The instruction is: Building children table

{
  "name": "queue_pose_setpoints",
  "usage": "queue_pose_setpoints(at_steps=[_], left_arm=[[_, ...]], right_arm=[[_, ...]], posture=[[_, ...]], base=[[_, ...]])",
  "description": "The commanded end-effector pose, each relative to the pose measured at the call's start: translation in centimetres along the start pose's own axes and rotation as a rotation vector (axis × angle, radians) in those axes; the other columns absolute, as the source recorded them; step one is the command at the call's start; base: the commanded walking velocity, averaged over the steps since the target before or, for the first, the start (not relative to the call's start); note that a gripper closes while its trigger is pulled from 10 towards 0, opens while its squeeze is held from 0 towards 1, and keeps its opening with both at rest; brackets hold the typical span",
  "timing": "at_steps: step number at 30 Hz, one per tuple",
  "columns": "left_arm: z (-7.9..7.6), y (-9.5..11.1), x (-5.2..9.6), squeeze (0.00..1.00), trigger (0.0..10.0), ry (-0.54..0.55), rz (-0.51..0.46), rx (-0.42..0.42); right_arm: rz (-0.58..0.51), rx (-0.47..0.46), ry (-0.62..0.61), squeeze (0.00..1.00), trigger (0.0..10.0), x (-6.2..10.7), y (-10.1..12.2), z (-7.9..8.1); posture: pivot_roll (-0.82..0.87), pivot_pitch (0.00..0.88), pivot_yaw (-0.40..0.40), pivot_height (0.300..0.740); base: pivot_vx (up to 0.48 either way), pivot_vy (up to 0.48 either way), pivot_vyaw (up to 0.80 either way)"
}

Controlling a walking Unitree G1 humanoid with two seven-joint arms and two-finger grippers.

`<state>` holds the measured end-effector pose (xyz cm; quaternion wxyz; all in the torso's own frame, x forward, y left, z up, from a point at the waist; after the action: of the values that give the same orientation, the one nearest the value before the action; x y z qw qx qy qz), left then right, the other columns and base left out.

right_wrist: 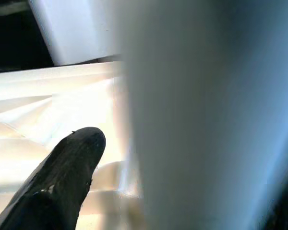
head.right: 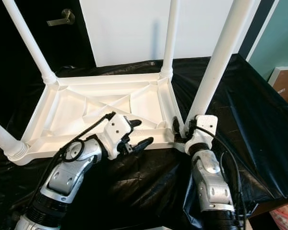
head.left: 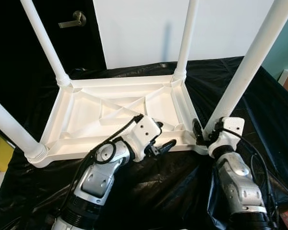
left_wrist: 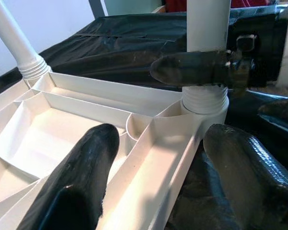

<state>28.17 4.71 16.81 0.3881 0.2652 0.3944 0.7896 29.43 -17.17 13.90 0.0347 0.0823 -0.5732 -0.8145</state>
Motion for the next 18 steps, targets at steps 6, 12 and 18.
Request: queue_pose_setpoints(at_steps=[6, 12, 18], left_arm=[[0.9, -0.2, 0.1, 0.0, 10.0, 0.1, 0.036, -0.022], [-0.4, -0.3, -0.2, 0.0, 10.0, 0.039, 0.034, -0.01], [-2.2, -0.1, -0.9, 0.0, 10.0, -0.041, 0.03, 0.004]], right_arm=[[0.11, 0.08, 0.254, 0.0, 10.0, -0.7, 0.9, -1.5], [0.184, 0.118, 0.343, 0.0, 10.0, -1.3, 0.9, -2.2], [0.264, 0.179, 0.443, 0.0, 1.5, -2.5, 0.2, -2.3]], posture=[[-0.07, 0.014, 0.002, 0.74], [-0.07, 0.021, 0.001, 0.74], [-0.05, 0.032, 0.0, 0.74]], base=[[0.0, 0.0, 0.0], [0.0, 0.0, 0.0], [0.0, 0.0, 0.0]])
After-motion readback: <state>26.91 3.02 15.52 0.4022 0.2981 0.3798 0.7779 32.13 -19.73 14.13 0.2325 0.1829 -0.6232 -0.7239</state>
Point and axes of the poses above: a point about 5 cm out from each wrist's last joint towards the gripper, its own x axis pointing back from the gripper into the wrist, its own y axis along the axis of the wrist's last joint, z = x × y, the point moved 1 cm from there along -x, pointing out of the wrist towards the gripper, and after that the axes turned 15 degrees about -x, right-handed, at the moved point
